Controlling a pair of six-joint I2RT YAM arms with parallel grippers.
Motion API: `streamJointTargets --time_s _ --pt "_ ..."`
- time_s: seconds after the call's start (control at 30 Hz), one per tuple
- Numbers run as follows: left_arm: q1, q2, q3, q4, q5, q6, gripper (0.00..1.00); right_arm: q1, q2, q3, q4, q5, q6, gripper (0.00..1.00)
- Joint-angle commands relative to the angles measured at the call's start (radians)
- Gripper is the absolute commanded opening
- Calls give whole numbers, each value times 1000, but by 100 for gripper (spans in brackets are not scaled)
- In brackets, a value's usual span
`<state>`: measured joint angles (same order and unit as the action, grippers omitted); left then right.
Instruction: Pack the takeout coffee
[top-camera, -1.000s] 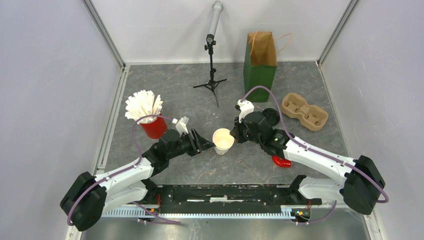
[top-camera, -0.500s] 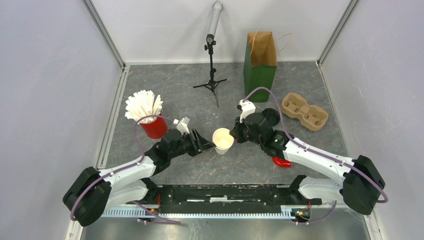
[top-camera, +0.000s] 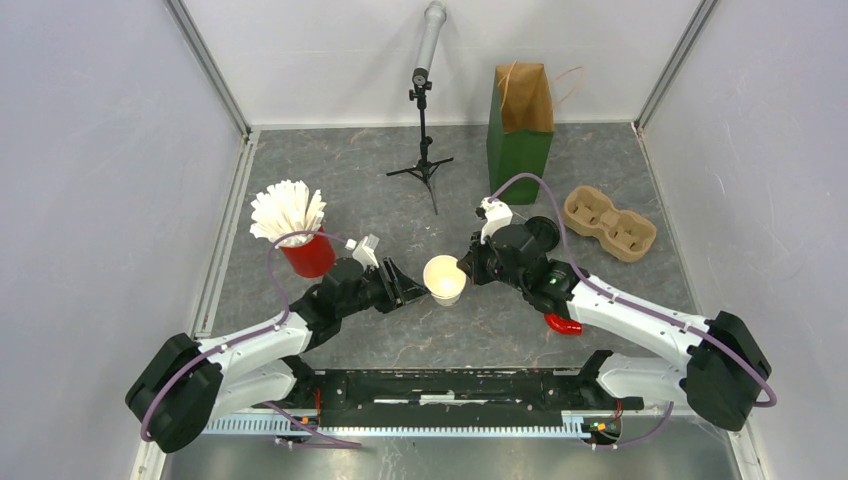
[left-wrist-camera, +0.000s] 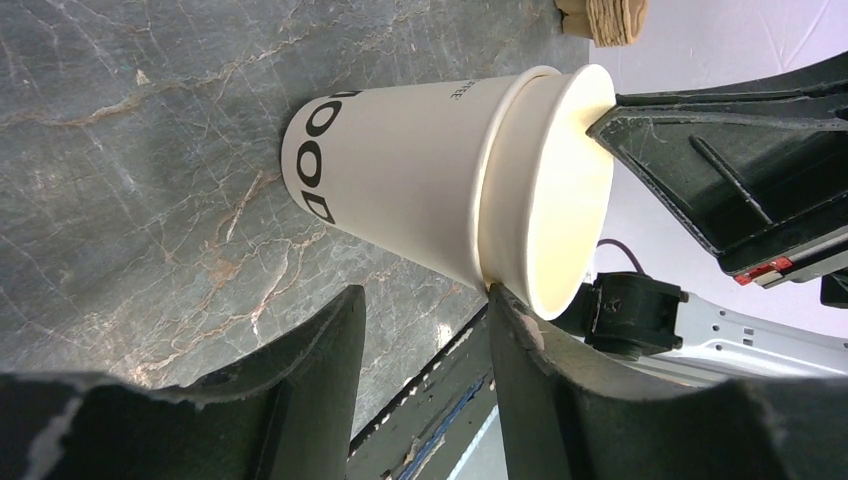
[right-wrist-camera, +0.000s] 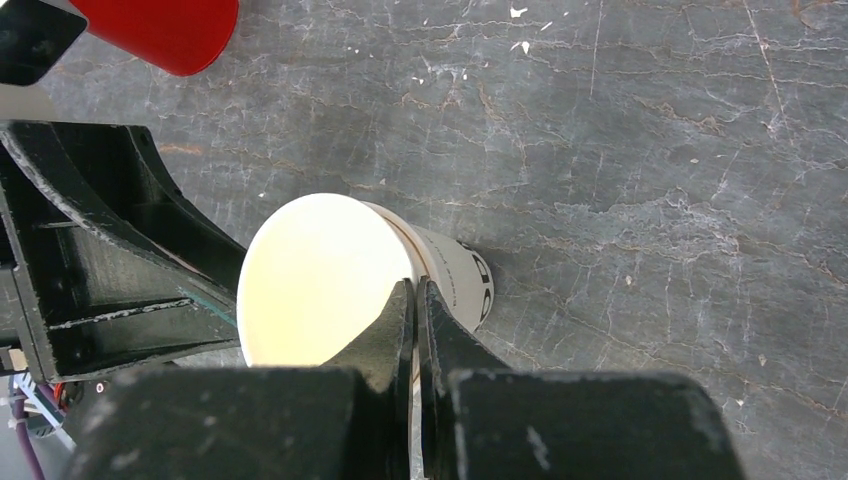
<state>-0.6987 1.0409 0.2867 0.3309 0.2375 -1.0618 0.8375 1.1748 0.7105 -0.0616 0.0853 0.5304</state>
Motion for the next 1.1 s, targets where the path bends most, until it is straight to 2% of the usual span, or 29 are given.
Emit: streamJointTargets --time_s 0.0,0.7,0.87,0.97,1.07 --pt "-8 3 12 -10 -30 -13 55 11 -32 33 55 -60 37 0" --pt "-27 -22 54 -30 -27 -6 55 13 -8 43 92 -114 59 0" --pt "-30 -50 127 -173 -20 77 57 13 1 84 -3 -49 32 0" --pt "-30 -117 168 -321 -70 140 57 8 -10 97 -49 7 19 9" --pt "-30 -168 211 -483 -133 163 57 -1 -13 103 -72 13 14 26"
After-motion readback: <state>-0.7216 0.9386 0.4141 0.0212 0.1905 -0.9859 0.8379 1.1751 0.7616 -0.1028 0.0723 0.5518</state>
